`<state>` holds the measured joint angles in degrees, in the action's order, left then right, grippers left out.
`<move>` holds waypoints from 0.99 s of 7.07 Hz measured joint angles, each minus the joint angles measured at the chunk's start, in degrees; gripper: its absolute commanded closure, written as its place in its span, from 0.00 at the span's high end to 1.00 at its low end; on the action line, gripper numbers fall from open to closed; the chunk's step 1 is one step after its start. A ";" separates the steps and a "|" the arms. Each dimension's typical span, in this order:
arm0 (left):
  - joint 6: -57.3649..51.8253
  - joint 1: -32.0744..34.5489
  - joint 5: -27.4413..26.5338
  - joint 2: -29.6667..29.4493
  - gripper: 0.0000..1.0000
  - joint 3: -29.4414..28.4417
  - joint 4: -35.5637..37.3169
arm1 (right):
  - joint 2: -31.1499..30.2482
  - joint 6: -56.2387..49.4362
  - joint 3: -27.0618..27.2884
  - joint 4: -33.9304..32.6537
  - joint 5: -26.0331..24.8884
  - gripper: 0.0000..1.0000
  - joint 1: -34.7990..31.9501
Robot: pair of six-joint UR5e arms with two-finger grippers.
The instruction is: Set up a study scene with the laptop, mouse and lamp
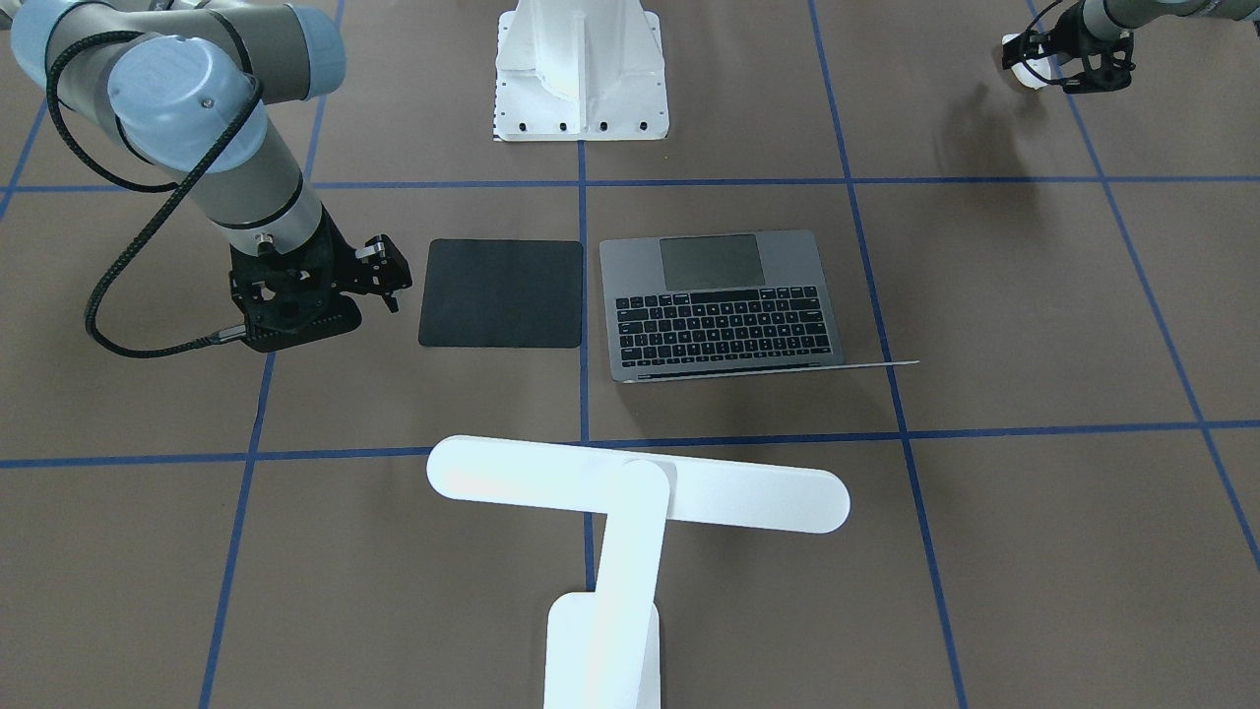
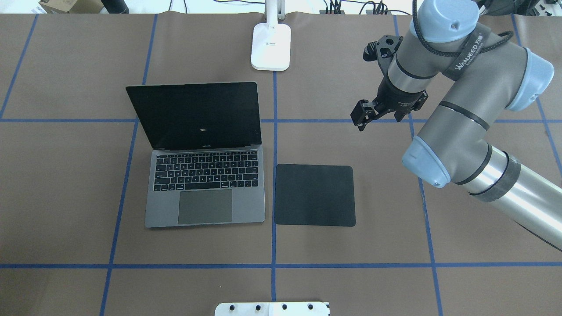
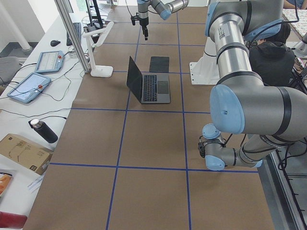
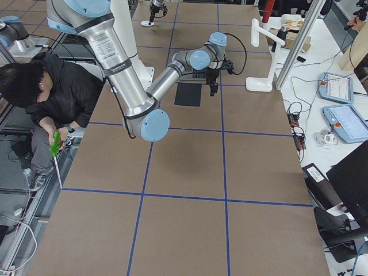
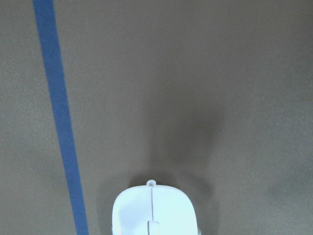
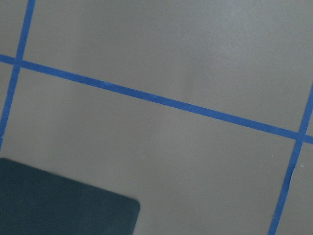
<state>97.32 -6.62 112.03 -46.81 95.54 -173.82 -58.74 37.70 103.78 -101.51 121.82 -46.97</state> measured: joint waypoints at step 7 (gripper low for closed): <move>0.15 -4.60 0.01 -0.44 1.00 -0.86 0.00 | -0.22 0.00 0.22 0.00 0.26 0.99 0.03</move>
<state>97.47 -11.23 112.04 -47.26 94.68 -173.82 -58.96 37.70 104.00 -101.51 122.08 -46.94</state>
